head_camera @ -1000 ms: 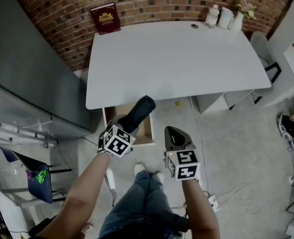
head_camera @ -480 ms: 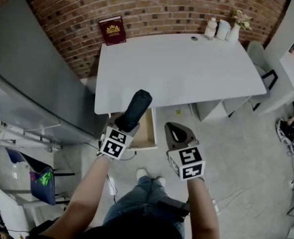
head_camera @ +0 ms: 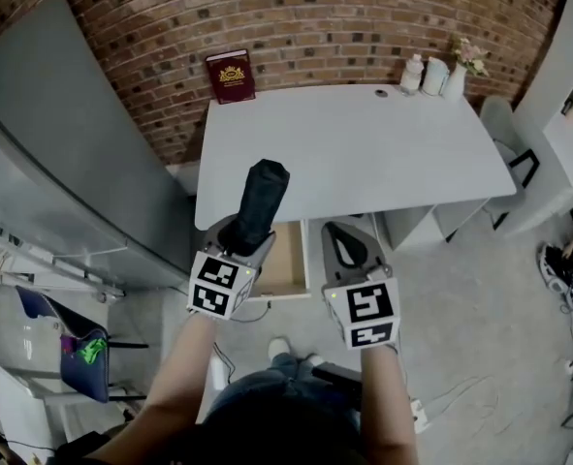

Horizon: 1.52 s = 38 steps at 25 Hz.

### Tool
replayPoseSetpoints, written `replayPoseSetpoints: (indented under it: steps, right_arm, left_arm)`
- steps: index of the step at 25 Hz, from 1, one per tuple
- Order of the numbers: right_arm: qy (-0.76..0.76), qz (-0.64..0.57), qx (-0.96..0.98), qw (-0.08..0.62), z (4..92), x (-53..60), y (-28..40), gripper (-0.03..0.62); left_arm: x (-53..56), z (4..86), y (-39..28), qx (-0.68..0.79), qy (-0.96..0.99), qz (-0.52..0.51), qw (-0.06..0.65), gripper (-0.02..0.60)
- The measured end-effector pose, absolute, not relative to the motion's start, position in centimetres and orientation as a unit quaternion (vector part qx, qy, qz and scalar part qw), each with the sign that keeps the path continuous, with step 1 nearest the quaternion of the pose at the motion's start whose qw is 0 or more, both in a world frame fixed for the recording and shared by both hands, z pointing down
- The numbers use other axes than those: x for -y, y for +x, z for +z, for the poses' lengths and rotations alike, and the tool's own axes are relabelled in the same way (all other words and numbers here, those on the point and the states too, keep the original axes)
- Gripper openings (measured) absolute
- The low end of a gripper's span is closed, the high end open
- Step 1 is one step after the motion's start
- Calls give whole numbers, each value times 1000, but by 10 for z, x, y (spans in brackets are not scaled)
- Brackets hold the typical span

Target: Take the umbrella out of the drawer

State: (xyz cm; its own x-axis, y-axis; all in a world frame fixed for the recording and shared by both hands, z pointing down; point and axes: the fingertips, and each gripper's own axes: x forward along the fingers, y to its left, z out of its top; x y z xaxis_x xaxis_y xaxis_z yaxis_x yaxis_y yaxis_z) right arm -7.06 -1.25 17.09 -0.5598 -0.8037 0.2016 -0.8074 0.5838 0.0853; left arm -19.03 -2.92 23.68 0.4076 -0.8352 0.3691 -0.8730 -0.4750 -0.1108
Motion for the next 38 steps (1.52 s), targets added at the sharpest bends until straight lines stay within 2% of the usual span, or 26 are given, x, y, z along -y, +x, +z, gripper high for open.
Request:
replayPoseSetpoints:
  steps: [10, 18, 25, 38]
  right_arm:
    - [500, -42, 862, 65, 122, 8, -51, -9]
    - [504, -98, 856, 57, 89, -4, -48, -9]
    - [514, -92, 852, 45, 78, 0, -43, -9]
    - [507, -75, 858, 38, 77, 3, -44, -9]
  left_arm:
    - [16, 157, -199, 530, 842, 103, -16, 265]
    - [-2, 108, -201, 523, 849, 23, -71, 267]
    - [-11, 84, -207, 529, 843, -16, -99, 267]
    - [-11, 74, -212, 542, 831, -1, -125, 268]
